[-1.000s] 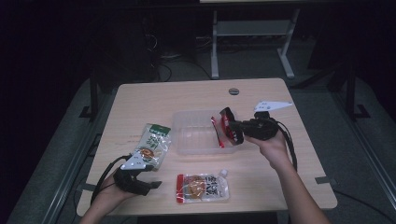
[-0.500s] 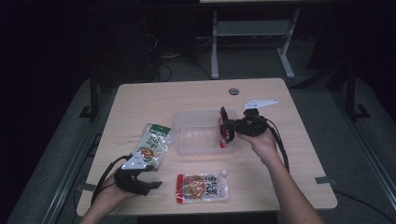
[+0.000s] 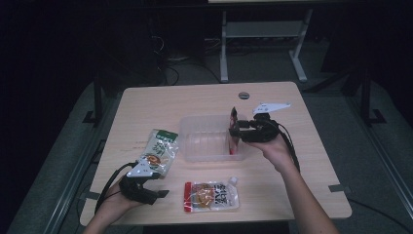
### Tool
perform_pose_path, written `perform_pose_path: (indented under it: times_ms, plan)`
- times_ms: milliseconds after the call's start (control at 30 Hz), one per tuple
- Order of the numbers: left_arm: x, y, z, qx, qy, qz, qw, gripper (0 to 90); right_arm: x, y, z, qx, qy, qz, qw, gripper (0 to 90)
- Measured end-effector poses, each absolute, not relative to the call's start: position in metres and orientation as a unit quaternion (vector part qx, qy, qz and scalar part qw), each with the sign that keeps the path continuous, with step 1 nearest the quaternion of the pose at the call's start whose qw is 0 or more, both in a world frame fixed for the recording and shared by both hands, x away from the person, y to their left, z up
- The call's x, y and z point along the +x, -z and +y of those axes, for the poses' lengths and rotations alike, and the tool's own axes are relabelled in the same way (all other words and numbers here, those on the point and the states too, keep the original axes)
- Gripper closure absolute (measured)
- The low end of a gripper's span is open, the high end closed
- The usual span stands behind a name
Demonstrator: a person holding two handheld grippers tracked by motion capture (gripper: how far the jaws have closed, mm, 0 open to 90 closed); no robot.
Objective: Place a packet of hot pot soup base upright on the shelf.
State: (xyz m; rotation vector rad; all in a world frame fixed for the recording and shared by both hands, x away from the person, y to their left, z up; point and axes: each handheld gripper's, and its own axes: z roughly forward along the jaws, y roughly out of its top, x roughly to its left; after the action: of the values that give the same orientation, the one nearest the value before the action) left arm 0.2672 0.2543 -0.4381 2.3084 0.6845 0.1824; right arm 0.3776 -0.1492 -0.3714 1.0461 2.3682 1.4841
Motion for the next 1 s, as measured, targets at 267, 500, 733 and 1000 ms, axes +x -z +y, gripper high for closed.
perform_pose_path:
  times_ms: [267, 500, 733, 1000]
  plan:
    - [0.268, 0.437, 0.257, 0.893, -0.071, 0.265, 0.358, 28.0, 0.363, 0.367, -0.156, 0.343, -0.470, 0.808, 0.088, 30.5]
    - [0.269, 0.438, 0.257, 0.891, -0.072, 0.267, 0.361, 27.9, 0.351, 0.364, -0.158, 0.337, -0.461, 0.814, 0.111, 24.6]
    - [0.269, 0.438, 0.257, 0.890, -0.070, 0.267, 0.362, 28.0, 0.347, 0.354, -0.169, 0.340, -0.481, 0.800, 0.117, 24.4]
    - [0.269, 0.437, 0.258, 0.892, -0.071, 0.265, 0.359, 27.9, 0.341, 0.359, -0.181, 0.345, -0.472, 0.802, 0.121, 23.5]
